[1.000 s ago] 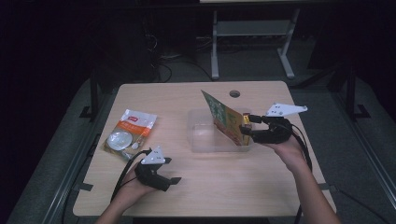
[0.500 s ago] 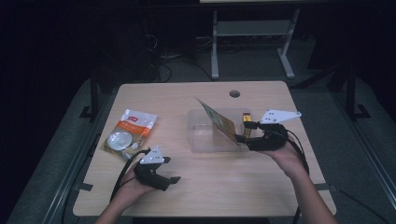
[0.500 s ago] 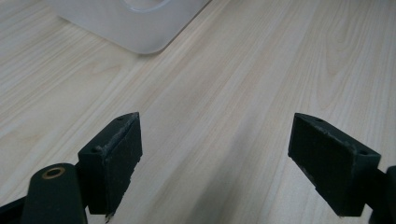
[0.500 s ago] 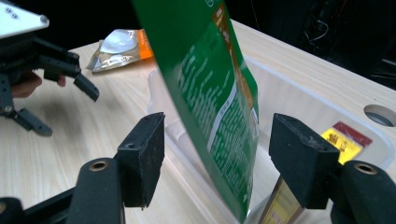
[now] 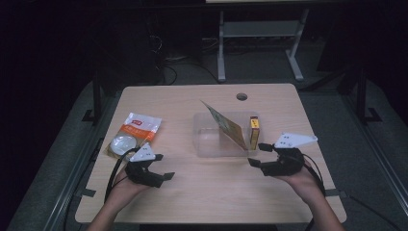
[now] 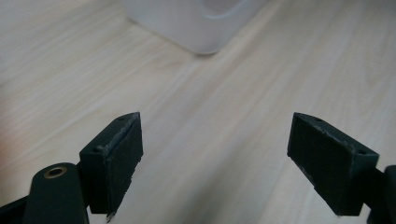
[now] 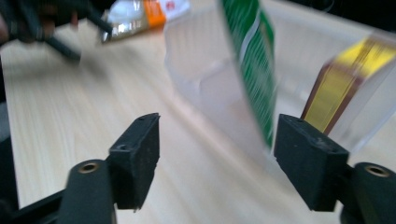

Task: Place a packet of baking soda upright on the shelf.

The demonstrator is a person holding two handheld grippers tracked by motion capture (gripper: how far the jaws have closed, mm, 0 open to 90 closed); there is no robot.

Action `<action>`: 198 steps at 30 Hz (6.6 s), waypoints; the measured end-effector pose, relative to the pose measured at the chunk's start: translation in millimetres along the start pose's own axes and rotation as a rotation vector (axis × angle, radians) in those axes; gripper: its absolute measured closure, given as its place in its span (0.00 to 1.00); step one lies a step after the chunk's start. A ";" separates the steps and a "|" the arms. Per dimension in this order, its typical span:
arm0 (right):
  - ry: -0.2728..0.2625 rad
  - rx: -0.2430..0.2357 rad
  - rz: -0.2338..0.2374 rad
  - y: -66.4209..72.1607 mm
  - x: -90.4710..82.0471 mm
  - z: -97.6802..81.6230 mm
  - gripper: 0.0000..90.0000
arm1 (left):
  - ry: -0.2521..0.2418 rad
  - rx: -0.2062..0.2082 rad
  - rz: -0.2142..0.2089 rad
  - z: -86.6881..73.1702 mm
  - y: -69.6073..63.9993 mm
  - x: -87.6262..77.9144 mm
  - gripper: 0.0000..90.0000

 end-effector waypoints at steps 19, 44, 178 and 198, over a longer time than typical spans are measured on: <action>0.139 -0.012 0.100 45.8 29.0 -47.4 0.34 | 0.072 -0.166 0.327 -17.8 135.3 -32.4 0.26; 0.201 -0.037 0.159 57.2 46.9 -56.1 0.35 | 0.238 -0.294 0.310 -56.5 204.1 17.0 0.78; -0.220 -0.046 -0.154 8.1 48.9 127.8 1.00 | -0.113 -0.135 -0.064 29.1 3.7 -15.2 0.36; -0.289 0.015 -0.257 -8.5 78.5 139.9 1.00 | -0.103 -0.112 -0.070 28.4 1.8 -12.8 0.36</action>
Point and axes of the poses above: each handheld gripper's, and its own axes: x roughly forward along the jaws, z roughly out of its top, y roughly to its left, the point moved 10 cm from there along x, roughly forward along the jaws, and after that the axes turned 11 degrees about z, right-handed, at the moved point
